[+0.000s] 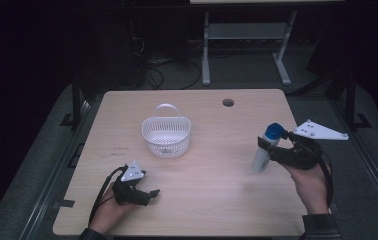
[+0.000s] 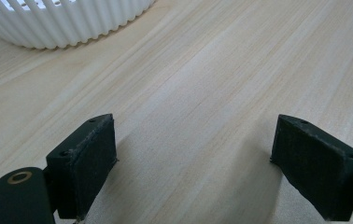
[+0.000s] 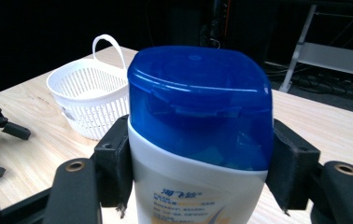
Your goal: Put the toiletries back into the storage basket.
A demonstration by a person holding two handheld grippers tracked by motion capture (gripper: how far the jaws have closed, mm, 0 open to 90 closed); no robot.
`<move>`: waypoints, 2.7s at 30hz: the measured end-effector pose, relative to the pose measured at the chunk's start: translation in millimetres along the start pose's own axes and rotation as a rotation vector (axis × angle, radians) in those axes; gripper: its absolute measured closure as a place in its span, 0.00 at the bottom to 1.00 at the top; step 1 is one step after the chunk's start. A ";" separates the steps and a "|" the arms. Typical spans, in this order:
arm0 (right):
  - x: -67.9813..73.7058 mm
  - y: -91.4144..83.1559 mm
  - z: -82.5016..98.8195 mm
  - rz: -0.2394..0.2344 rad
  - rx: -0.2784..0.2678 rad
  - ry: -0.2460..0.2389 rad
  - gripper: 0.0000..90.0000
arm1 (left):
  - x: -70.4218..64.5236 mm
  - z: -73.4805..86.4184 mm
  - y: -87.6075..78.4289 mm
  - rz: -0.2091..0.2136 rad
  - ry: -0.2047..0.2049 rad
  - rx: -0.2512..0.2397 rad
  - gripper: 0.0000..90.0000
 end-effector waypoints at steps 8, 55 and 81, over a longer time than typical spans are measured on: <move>6.3 13.7 -13.2 -0.020 -0.001 -0.019 0.38 | -0.2 0.0 0.1 -0.001 -0.002 -0.002 0.14; 49.9 87.9 -78.8 -0.128 -0.038 -0.090 0.38 | -0.6 0.0 0.2 -0.004 -0.004 -0.001 0.14; 77.3 132.1 -113.4 -0.164 -0.059 -0.132 0.38 | -1.4 0.0 0.4 0.000 0.004 -0.001 0.14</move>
Point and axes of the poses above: each handheld gripper's, and its own axes: y roughly forward along the jaws, z roughly out of its underside, x roughly to its left, the point moved 1 cm from there along y, roughly forward along the jaws, and after that the axes turned 8 degrees about -y, right-handed, at the moved point
